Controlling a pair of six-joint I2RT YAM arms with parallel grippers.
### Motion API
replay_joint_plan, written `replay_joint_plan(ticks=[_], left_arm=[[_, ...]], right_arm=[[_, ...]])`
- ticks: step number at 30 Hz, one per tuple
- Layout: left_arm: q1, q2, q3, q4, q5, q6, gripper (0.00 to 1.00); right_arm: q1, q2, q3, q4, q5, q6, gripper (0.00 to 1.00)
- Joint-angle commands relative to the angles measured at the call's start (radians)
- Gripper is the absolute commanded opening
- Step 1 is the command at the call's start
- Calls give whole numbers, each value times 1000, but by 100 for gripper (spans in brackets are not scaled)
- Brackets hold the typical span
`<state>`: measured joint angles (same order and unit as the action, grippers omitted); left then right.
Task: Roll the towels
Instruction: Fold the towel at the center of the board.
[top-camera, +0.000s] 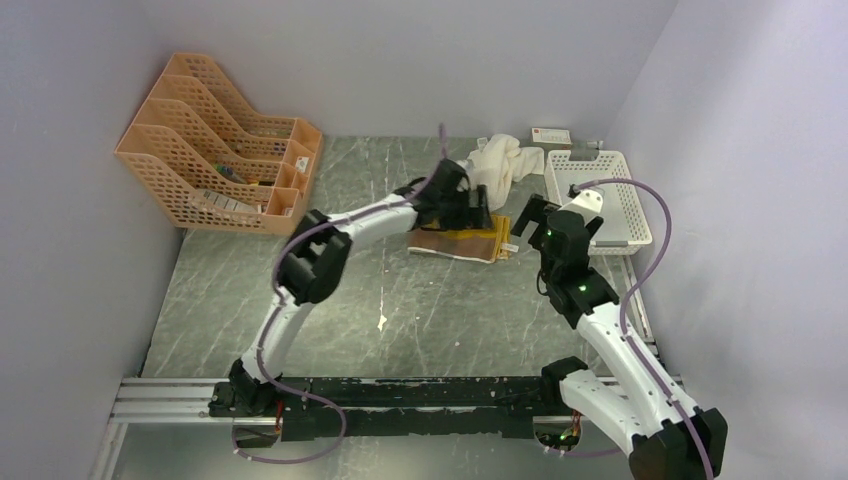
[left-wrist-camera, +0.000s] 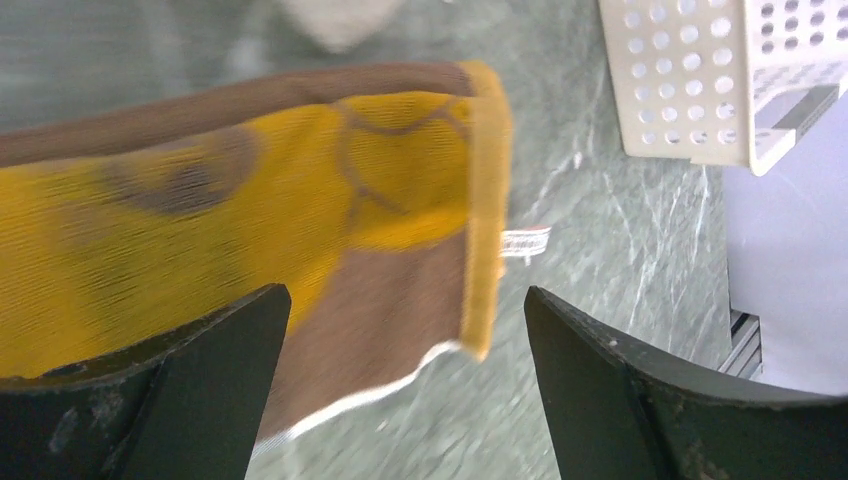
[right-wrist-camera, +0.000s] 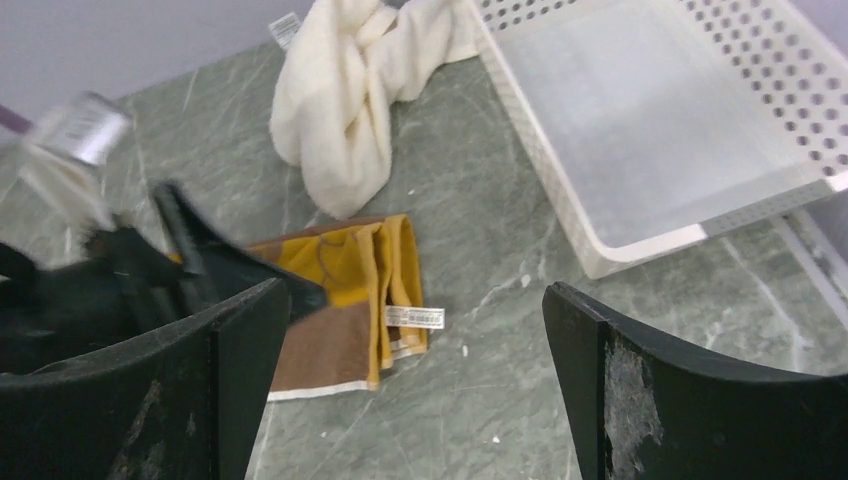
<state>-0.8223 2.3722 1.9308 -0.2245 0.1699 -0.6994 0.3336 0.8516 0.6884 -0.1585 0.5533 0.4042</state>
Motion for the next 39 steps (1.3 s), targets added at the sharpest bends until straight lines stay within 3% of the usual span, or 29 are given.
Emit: replay_joint_plan(ticks=[1, 7, 12, 22, 27, 39], left_arm=[[144, -251, -194, 73, 8, 44, 100], [274, -372, -391, -15, -19, 186, 97], [317, -374, -503, 65, 42, 196, 91], [327, -260, -433, 102, 124, 221, 77], [343, -235, -428, 133, 148, 209, 72], [361, -185, -489, 296, 277, 143, 61]], right_arm=[[-24, 22, -30, 78, -165, -28, 100], [-93, 308, 61, 86, -509, -8, 98], [-175, 497, 111, 104, -641, 29, 92], [-257, 649, 134, 147, -703, 9, 71], [-256, 730, 160, 161, -699, -4, 51], [-257, 887, 240, 176, -673, -31, 35]])
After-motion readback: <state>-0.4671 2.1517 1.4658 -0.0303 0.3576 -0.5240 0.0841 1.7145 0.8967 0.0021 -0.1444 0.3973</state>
